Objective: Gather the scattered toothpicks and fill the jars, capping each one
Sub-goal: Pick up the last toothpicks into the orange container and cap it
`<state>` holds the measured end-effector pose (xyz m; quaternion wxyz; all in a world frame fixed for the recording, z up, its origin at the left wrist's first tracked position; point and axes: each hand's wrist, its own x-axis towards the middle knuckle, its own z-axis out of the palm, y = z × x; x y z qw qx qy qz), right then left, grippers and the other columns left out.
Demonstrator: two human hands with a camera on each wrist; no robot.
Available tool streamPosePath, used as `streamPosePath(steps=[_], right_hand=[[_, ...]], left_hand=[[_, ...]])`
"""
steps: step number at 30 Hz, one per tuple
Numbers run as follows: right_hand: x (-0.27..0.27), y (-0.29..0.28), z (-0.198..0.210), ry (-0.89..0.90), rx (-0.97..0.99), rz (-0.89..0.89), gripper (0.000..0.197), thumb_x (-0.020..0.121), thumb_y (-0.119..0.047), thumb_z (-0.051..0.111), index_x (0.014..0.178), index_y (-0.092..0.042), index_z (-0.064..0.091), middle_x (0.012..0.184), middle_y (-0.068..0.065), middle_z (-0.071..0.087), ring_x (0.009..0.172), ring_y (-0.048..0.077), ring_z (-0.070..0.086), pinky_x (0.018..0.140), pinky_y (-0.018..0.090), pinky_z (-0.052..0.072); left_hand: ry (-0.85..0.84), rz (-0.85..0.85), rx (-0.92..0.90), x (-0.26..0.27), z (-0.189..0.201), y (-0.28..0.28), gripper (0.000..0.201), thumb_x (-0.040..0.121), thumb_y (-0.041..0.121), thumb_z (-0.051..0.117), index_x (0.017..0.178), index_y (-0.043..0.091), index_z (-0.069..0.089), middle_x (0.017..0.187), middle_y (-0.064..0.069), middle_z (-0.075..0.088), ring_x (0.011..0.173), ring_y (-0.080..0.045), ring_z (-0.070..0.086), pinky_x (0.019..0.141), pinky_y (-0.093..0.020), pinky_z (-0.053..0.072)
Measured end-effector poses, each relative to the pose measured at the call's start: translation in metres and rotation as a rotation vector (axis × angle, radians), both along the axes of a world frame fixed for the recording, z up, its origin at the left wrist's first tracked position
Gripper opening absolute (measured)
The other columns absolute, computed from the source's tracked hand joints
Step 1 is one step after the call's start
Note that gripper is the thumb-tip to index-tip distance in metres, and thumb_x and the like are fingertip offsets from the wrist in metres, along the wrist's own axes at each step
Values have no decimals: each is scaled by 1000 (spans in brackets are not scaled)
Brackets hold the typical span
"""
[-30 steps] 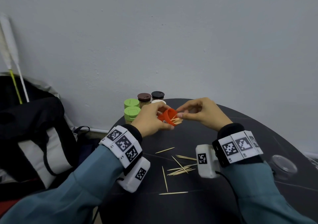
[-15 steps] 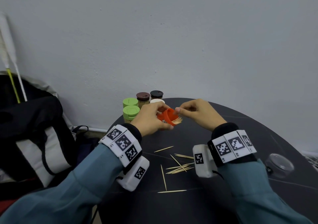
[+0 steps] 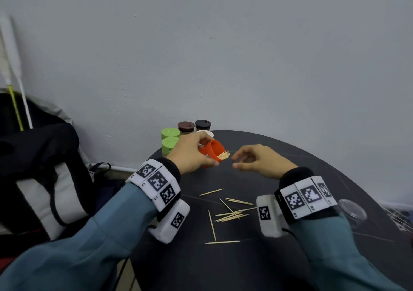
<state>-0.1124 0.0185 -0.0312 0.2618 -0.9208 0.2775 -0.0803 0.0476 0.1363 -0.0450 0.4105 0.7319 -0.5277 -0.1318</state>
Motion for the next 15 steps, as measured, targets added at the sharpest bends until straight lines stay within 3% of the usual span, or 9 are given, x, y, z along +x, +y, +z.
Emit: streamPosePath(steps=[5,9,15], right_hand=[[-2,10,-3,387,-10,38,46,75,-31,76,115,-18,57,105,-2,63,96,12,57,85,24,46],[1,26,-18,642,-70,68,61,68,-37,80,119,-18,54,109,-3,59,101,16,56,93,32,48],[2,34,-28,572,-131,62,28,75,-20,76,100,-10,67,103,7,67,91,19,62,87,34,53]], left_hand=[[9,1,-6,2,0,4,60,65,20,84,119,15,57,113,-1,59,98,-12,52,82,-22,41],[3,-4,1,2,2,6,61,66,20,84,120,14,57,111,1,58,98,-11,52,83,-22,41],[7,-13,2,1,3,8,62,66,20,84,120,15,56,117,-2,60,100,-13,53,84,-23,43]])
